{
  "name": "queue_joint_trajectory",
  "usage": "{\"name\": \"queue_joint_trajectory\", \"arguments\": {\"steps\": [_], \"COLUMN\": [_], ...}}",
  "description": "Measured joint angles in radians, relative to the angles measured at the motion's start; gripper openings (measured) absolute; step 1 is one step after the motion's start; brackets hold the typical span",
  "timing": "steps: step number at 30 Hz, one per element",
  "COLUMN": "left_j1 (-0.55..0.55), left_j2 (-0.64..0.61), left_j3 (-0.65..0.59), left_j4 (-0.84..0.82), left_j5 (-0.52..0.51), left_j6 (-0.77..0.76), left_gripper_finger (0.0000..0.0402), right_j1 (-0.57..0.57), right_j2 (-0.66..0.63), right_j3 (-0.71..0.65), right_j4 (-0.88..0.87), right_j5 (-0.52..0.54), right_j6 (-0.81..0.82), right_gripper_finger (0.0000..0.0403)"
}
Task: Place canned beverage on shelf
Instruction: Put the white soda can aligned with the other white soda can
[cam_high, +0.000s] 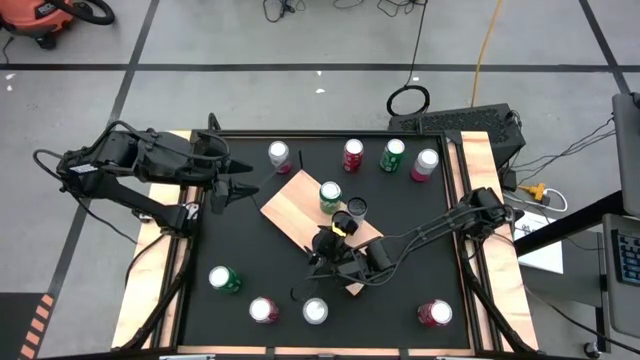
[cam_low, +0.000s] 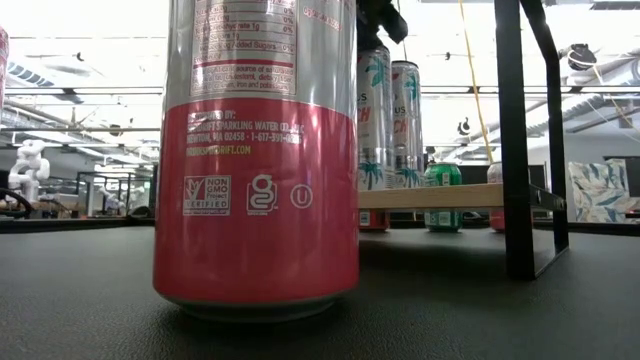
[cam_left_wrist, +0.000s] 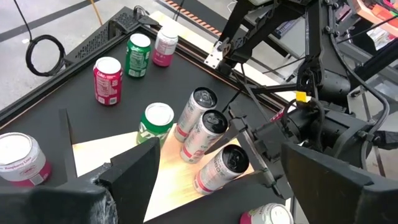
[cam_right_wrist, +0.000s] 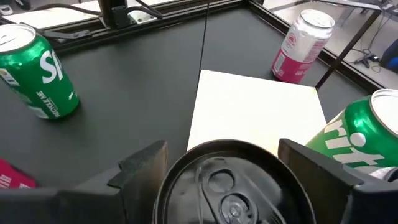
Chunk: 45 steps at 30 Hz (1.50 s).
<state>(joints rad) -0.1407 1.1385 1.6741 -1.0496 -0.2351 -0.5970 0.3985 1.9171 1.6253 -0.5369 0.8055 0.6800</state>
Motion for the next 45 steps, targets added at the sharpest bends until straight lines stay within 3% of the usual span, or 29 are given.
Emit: {"name": "queue_joint_trajectory", "arguments": {"steps": [8,18,22,29,37,41,45], "left_j1": [-0.036,-0.124,-0.172,-0.317,-0.492,-0.492,-0.474], "left_j2": [0.000,0.053,0.109,0.234,0.387,0.479,0.588], "left_j3": [0.000,0.001,0.001,0.001,0.000,0.001,0.000], "left_j4": [-0.012,-0.017,-0.014,0.003,0.017,0.051,0.053], "left_j5": [0.007,-0.002,-0.003,-0.052,-0.280,-0.327,-0.309], "left_j6": [-0.026,-0.052,-0.052,-0.066,-0.236,-0.258,-0.211], "left_gripper_finger": [0.0333,0.0333,0.0333,0.0333,0.0333,0.0333,0.0333], "right_j1": [0.000,0.029,0.053,0.075,0.065,0.036,0.014], "right_j2": [-0.015,-0.014,-0.014,-0.025,-0.184,-0.242,-0.282], "right_j3": [0.079,0.287,0.451,0.725,0.709,0.708,0.708], "right_j4": [-0.021,-0.118,-0.280,-0.750,-0.904,-0.913,-0.929], "right_j5": [0.001,0.000,0.001,0.003,0.004,0.003,-0.052], "right_j6": [-0.016,-0.102,-0.119,-0.038,-0.068,-0.122,-0.182], "right_gripper_finger": [0.0320,0.0324,0.0324,0.0311,0.0277,0.0264,0.0253]}}
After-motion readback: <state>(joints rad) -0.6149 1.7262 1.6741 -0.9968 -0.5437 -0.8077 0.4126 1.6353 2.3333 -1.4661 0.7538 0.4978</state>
